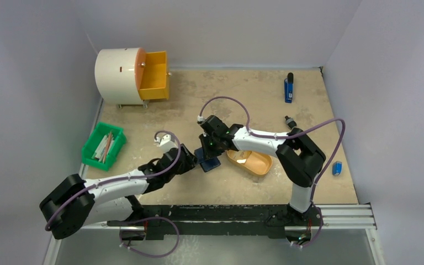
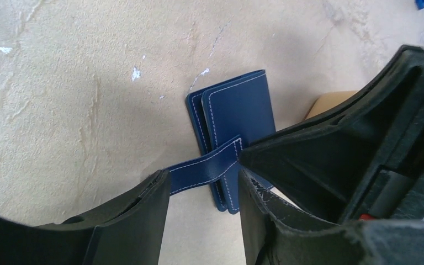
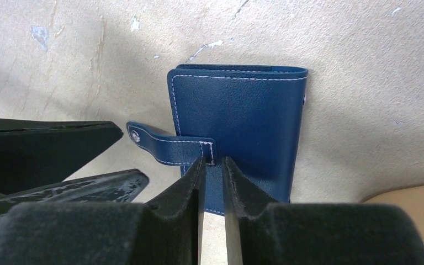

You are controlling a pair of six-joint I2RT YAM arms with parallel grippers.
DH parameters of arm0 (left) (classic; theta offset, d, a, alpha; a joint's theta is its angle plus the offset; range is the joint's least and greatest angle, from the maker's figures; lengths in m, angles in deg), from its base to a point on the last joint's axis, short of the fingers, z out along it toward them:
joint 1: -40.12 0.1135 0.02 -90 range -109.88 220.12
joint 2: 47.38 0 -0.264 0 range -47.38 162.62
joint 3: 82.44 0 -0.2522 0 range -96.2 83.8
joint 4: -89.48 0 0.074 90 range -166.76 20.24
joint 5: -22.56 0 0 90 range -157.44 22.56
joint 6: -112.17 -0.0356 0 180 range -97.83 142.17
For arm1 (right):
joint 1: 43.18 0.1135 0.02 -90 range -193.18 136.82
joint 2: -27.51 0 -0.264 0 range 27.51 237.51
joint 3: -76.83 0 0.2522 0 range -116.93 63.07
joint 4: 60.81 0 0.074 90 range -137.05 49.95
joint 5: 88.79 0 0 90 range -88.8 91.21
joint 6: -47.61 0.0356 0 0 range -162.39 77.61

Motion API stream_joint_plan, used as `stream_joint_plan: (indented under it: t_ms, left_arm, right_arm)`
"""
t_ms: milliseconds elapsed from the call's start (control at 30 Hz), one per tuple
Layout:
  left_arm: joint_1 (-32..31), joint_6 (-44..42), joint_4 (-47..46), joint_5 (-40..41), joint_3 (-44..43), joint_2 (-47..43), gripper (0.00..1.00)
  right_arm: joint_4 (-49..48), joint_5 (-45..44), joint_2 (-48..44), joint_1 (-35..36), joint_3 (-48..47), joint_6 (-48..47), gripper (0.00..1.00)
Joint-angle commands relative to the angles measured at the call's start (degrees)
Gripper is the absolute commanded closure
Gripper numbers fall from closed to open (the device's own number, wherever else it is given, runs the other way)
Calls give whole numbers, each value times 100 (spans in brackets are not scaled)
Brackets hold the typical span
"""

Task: Put the credit cards into the card holder
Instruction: Close the card holder at the center of the board.

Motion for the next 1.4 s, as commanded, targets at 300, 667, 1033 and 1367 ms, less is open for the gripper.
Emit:
stream_joint_plan:
  t_ms: [300, 667, 1033, 1367]
  left_arm:
    - [35, -289, -235, -7, -537, 1033, 54]
    - [40, -255, 377, 436, -669, 1329, 82]
    - [40, -264, 440, 667, -585, 1598, 96]
    - [39, -271, 440, 732, -500, 1685, 100]
  right_arm:
    - [-129, -44, 88, 33, 133, 137, 80]
    - [-138, 1, -3, 64, 121, 176, 79]
    - [28, 286, -510, 56, 155, 315, 69]
    - [-151, 131, -1234, -257, 511, 518, 59]
